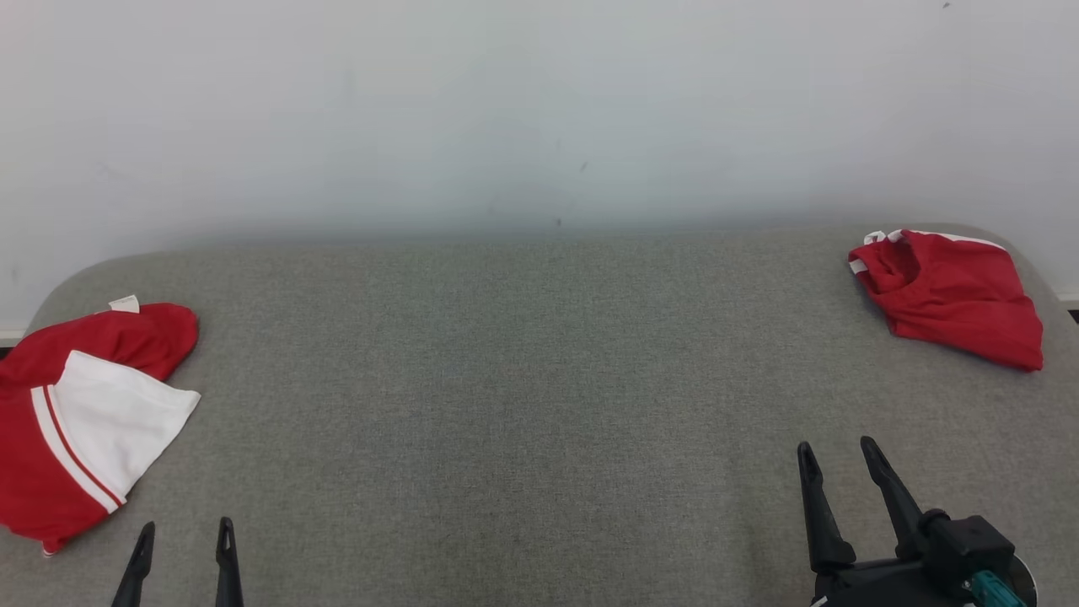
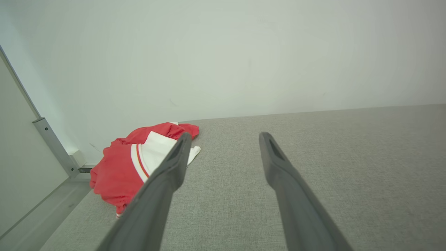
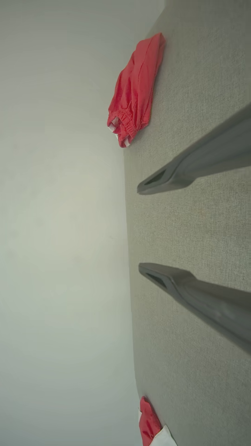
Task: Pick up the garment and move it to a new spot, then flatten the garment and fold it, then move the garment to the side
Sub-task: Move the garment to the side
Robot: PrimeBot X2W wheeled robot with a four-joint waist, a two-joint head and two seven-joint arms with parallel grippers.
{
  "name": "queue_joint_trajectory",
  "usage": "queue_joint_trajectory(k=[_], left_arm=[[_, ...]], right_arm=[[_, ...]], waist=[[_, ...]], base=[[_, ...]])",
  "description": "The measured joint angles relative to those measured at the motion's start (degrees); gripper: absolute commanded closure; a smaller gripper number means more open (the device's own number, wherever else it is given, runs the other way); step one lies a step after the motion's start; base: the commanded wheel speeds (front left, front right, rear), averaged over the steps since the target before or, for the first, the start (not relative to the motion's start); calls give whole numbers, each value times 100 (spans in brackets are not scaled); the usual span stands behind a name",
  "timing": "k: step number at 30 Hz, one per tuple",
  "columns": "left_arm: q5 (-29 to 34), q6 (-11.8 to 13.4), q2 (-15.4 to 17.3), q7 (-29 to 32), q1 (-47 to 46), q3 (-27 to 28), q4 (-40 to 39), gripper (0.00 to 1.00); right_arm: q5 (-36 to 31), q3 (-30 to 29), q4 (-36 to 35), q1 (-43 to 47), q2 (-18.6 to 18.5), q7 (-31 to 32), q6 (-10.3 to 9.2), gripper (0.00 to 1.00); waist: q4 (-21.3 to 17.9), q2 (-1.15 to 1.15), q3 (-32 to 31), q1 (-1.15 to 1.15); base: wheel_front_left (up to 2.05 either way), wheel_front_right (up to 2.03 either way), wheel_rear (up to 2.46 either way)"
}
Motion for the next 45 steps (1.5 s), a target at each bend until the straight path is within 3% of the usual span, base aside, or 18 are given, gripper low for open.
queue_joint_trajectory(k=[16, 45], left_arm=[[119, -9, 103, 0, 18, -250, 290, 0], [135, 36, 276, 0, -56, -524, 371, 0]], right_arm=[[-350, -141, -56, 371, 303, -99, 0, 0], [-589, -74, -40, 439, 401, -119, 0, 0]], waist=[[107, 0, -38, 0], [145, 0, -41, 0]], base=[[0, 0, 0], [0, 0, 0]])
